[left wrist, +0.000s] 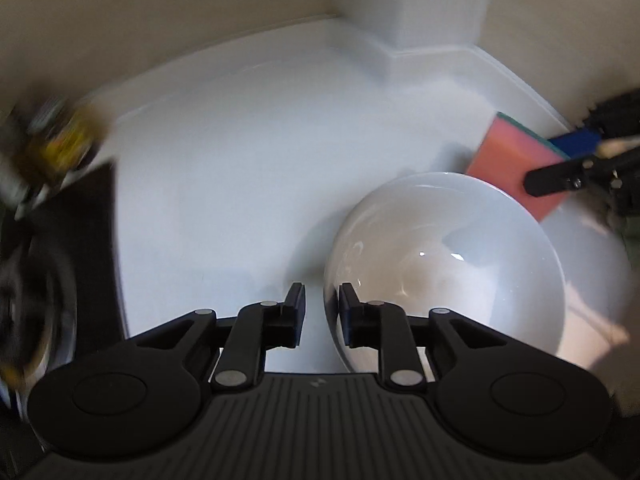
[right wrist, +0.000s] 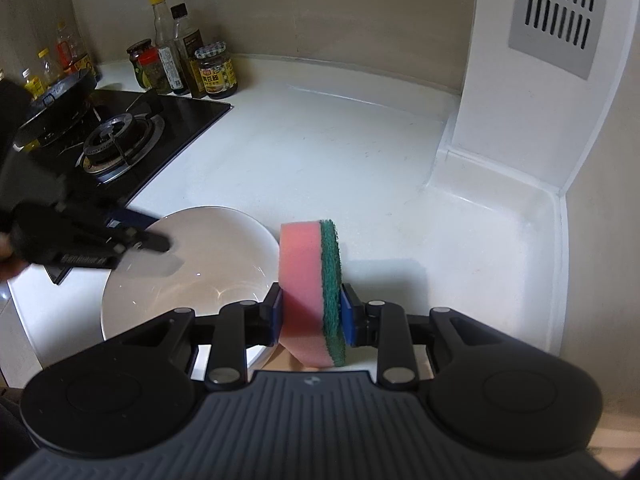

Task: Clean bowl
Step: 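Hold the sponge beside the bowl with the right gripper while the left gripper holds the bowl rim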

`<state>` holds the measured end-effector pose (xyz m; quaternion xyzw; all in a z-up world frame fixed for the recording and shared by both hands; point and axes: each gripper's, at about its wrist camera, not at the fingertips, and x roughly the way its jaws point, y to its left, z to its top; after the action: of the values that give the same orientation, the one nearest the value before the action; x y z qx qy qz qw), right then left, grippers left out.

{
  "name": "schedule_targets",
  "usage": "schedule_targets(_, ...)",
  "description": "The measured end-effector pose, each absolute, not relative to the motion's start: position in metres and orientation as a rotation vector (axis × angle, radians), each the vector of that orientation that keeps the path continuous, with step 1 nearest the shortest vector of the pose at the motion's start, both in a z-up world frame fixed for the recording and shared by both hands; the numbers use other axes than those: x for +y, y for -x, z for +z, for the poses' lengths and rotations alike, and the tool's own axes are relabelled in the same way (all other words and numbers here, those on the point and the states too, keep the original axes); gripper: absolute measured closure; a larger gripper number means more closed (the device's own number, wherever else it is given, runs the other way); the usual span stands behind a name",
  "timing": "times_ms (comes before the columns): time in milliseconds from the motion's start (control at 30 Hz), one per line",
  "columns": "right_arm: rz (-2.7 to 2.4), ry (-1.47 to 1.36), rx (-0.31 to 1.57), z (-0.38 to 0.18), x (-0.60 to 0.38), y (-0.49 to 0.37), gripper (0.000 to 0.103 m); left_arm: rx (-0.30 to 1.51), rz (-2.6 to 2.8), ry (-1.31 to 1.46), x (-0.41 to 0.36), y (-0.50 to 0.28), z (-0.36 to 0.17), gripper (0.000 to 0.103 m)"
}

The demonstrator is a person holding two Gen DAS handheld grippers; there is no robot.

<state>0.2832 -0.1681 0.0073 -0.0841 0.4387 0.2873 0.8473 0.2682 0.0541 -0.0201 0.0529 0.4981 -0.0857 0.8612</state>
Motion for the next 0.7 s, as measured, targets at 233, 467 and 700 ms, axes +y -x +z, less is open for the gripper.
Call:
schedule_targets(233, 0.606, 0.186, 0.916, 0.007, -0.167, -0.278, 0.078, 1.043, -0.176, -0.11, 0.051, -0.26, -0.022, 0.094)
schedule_targets(467, 0.613, 0.223, 0.923, 0.009, -0.162, -0.288, 0.078, 1.016, -0.375, -0.345, 0.04, -0.285, -0.027, 0.093)
schedule_targets(700, 0.604, 0.228, 0.933, 0.009, -0.162, -0.297, 0.078, 0.961, -0.58, -0.517, 0.037, -0.296, -0.028, 0.088)
